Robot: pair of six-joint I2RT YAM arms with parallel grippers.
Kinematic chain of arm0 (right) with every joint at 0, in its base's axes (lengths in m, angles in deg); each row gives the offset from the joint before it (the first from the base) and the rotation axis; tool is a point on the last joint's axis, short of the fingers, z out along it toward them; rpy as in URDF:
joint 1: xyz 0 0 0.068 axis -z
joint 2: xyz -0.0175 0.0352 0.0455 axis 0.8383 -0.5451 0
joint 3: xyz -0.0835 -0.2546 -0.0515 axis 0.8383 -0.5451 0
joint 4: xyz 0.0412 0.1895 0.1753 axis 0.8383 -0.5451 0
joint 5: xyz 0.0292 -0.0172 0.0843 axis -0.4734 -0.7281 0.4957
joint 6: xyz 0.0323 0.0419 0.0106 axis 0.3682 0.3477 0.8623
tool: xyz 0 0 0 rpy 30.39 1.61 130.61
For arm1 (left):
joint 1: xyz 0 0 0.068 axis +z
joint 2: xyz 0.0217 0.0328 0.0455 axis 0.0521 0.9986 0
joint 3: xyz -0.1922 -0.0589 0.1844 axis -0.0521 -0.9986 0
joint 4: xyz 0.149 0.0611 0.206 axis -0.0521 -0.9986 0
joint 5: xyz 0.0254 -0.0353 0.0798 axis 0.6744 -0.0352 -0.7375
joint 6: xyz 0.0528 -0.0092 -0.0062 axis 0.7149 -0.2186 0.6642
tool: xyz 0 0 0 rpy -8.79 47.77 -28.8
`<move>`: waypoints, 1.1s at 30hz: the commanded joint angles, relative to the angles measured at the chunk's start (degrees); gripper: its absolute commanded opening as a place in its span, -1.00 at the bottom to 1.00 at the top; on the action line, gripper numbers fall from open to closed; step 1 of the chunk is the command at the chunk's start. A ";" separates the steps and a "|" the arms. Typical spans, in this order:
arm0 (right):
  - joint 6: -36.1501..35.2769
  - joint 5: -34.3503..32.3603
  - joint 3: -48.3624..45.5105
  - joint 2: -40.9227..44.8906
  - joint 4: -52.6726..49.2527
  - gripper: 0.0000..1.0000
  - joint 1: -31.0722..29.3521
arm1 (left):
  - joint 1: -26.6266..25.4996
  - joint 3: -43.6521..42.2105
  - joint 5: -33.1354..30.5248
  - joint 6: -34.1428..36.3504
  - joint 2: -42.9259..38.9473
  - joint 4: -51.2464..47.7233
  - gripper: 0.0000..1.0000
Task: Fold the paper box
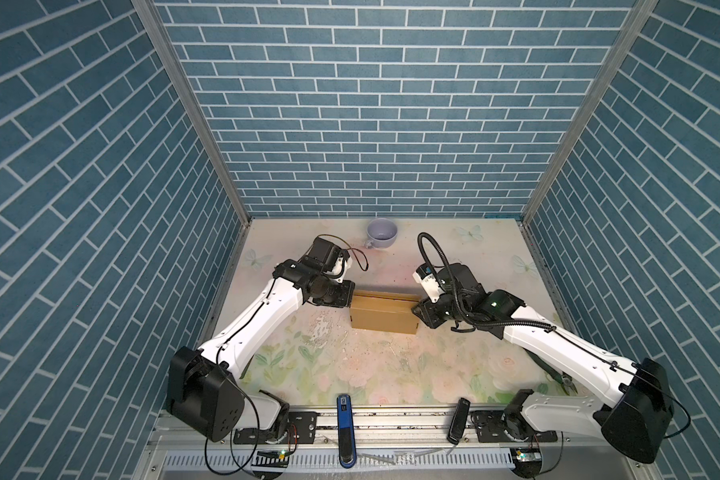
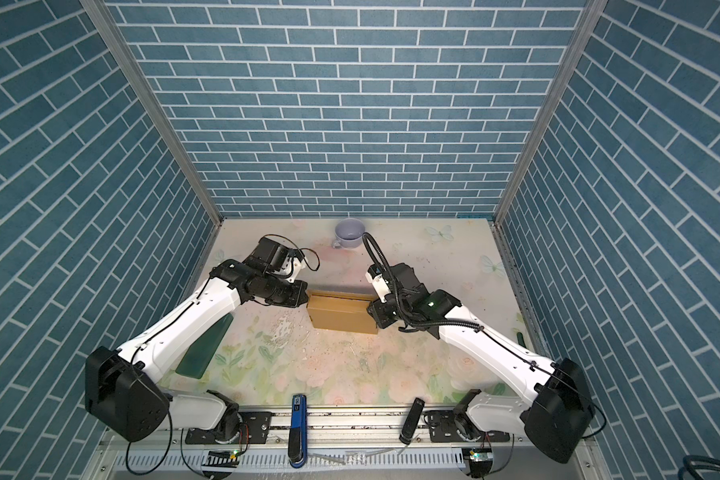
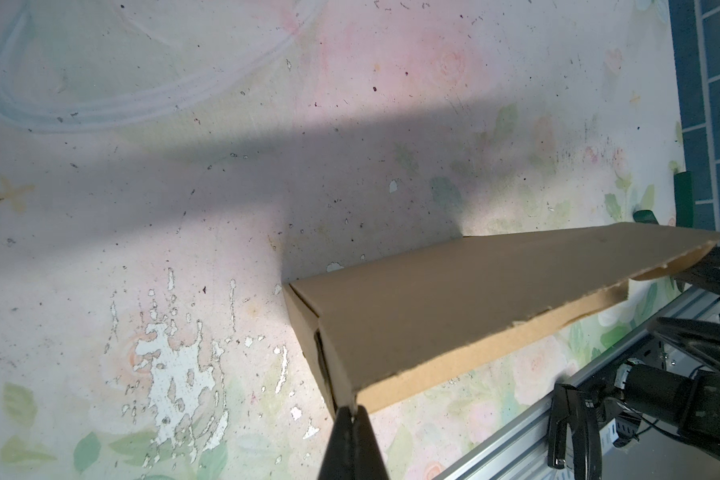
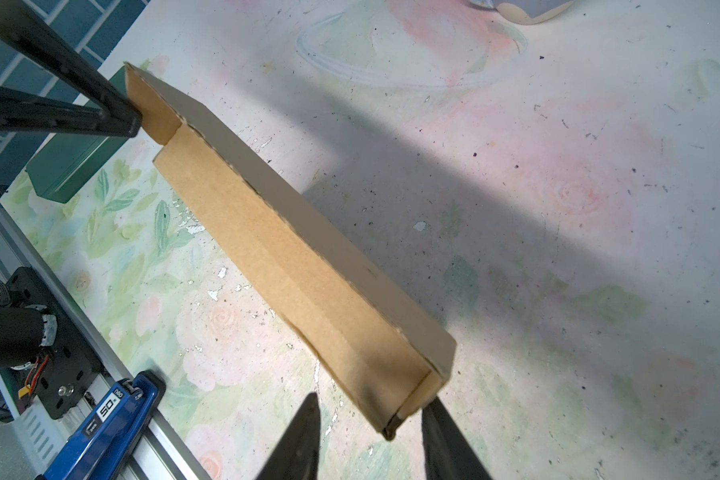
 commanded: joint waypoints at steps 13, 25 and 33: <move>2.74 2.68 0.69 -0.27 3.47 -0.23 -0.32 | -0.39 -1.93 -0.15 0.15 -0.21 1.38 -1.00; 3.49 4.48 1.65 -1.46 3.39 -0.22 -0.36 | -0.37 -1.25 0.63 0.07 0.04 1.37 -1.00; 3.38 4.89 2.52 -1.69 3.00 -0.20 -0.38 | -0.40 -0.58 0.68 0.39 0.63 0.71 -1.00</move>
